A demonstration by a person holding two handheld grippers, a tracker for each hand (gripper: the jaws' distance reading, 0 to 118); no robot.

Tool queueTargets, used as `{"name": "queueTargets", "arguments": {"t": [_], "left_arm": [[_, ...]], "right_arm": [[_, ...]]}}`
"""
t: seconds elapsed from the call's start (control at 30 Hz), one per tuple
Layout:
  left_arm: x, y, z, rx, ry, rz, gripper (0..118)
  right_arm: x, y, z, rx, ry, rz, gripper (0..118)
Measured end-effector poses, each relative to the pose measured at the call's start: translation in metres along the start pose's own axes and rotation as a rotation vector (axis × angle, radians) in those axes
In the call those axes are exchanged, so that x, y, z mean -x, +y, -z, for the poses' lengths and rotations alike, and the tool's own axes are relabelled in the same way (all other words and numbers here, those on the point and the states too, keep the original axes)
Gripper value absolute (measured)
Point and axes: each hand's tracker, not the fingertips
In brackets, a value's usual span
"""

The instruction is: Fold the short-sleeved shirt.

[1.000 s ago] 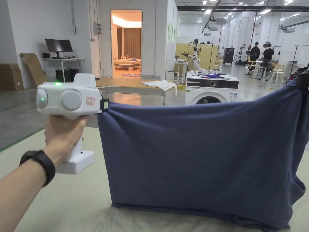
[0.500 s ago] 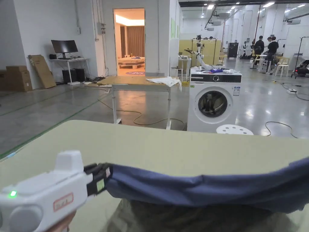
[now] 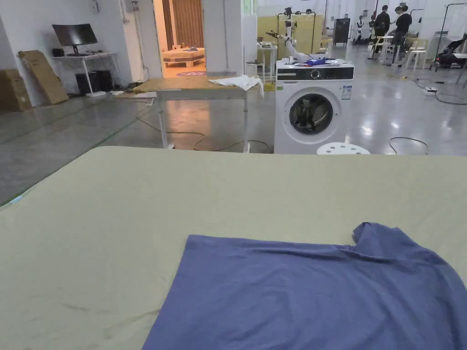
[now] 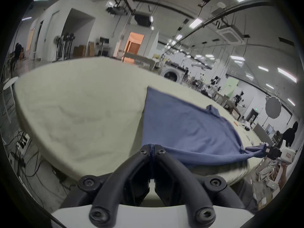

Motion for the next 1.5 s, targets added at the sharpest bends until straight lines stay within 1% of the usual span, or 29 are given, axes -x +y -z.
{"name": "queueTargets", "arguments": {"t": [0.07, 0.13, 0.23, 0.27, 0.3, 0.33, 0.37, 0.4, 0.43, 0.47, 0.5, 0.57, 0.63, 0.67, 0.77, 0.83, 0.87, 0.9, 0.93, 0.97, 1.0, 1.03, 1.1, 1.13, 1.17, 1.2, 1.23, 1.33, 1.5], "left_arm": [[0.002, -0.011, 0.008, 0.048, 0.027, 0.003, 0], [0.001, -0.014, 0.013, 0.042, 0.028, 0.01, 0], [0.001, -0.009, 0.014, 0.033, 0.035, 0.005, 0], [0.002, -0.006, 0.015, 0.033, 0.027, 0.005, 0], [0.001, -0.004, 0.015, 0.034, 0.027, 0.011, 2], [0.001, -0.002, 0.016, 0.032, 0.034, 0.028, 14], [0.0, 0.002, 0.016, 0.024, 0.057, 0.059, 34], [-0.001, 0.006, 0.014, 0.015, 0.074, 0.084, 58], [-0.005, 0.011, 0.009, -0.01, 0.089, 0.109, 78], [-0.008, 0.015, 0.003, -0.051, 0.103, 0.125, 93], [-0.012, 0.02, -0.004, -0.086, 0.112, 0.141, 94], [-0.025, 0.029, -0.022, -0.17, 0.142, 0.181, 94], [-0.042, 0.037, -0.042, -0.259, 0.162, 0.252, 94], [-0.052, 0.04, -0.05, -0.29, 0.164, 0.284, 94], [-0.08, 0.05, -0.074, -0.372, 0.163, 0.336, 94], [-0.098, 0.057, -0.088, -0.415, 0.133, 0.323, 93], [-0.104, 0.059, -0.093, -0.433, 0.129, 0.315, 92], [-0.11, 0.06, -0.098, -0.445, 0.119, 0.312, 88], [-0.113, 0.061, -0.103, -0.455, 0.112, 0.313, 81], [-0.116, 0.062, -0.105, -0.466, 0.094, 0.316, 64], [-0.119, 0.064, -0.108, -0.471, 0.081, 0.32, 64], [-0.122, 0.065, -0.111, -0.473, 0.069, 0.332, 59], [-0.125, 0.066, -0.114, -0.476, 0.062, 0.342, 24], [-0.126, 0.066, -0.115, -0.478, 0.054, 0.349, 13], [-0.126, 0.065, -0.116, -0.483, 0.048, 0.35, 2], [-0.126, 0.065, -0.118, -0.483, 0.048, 0.349, 0], [-0.125, 0.066, -0.117, -0.478, 0.041, 0.344, 0], [-0.122, 0.065, -0.119, -0.461, 0.027, 0.343, 0], [-0.11, 0.065, -0.112, -0.423, 0.067, 0.365, 0]], "right_arm": [[-0.004, -0.014, 0.01, 0.036, -0.011, 0.028, 2], [-0.011, -0.021, 0.018, 0.045, -0.018, 0.078, 2], [-0.021, -0.026, 0.026, 0.042, -0.015, 0.133, 2], [-0.023, -0.026, 0.027, 0.041, -0.011, 0.142, 4], [-0.024, -0.025, 0.029, 0.041, -0.009, 0.145, 9], [-0.027, -0.023, 0.031, 0.053, -0.011, 0.138, 23], [-0.028, -0.021, 0.032, 0.067, -0.03, 0.121, 54], [-0.029, -0.019, 0.031, 0.061, -0.072, 0.108, 73], [-0.029, -0.016, 0.028, 0.051, -0.077, 0.109, 76], [-0.03, -0.013, 0.023, 0.034, -0.073, 0.116, 74], [-0.035, -0.011, 0.02, 0.012, -0.083, 0.118, 74], [-0.03, -0.001, 0.006, -0.059, -0.108, 0.107, 74], [-0.02, 0.011, -0.008, -0.119, -0.106, 0.091, 74], [-0.013, 0.016, -0.014, -0.146, -0.099, 0.068, 74], [0.012, 0.033, -0.028, -0.207, -0.081, -0.038, 75], [0.031, 0.041, -0.036, -0.247, -0.082, -0.125, 75], [0.04, 0.043, -0.039, -0.266, -0.096, -0.151, 75], [0.044, 0.044, -0.038, -0.272, -0.094, -0.173, 74], [0.05, 0.046, -0.039, -0.278, -0.073, -0.196, 68], [0.056, 0.047, -0.041, -0.288, -0.055, -0.215, 53], [0.059, 0.047, -0.04, -0.286, -0.04, -0.222, 53], [0.063, 0.047, -0.04, -0.282, -0.024, -0.231, 47], [0.07, 0.046, -0.04, -0.285, -0.009, -0.251, 15], [0.072, 0.046, -0.041, -0.287, -0.001, -0.256, 8], [0.071, 0.044, -0.038, -0.285, 0.016, -0.251, 5], [0.071, 0.043, -0.038, -0.284, 0.028, -0.238, 1], [0.072, 0.042, -0.038, -0.293, 0.027, -0.225, 0], [0.071, 0.041, -0.036, -0.284, 0.036, -0.202, 0], [0.067, 0.039, -0.032, -0.27, 0.022, -0.202, 0]]}}
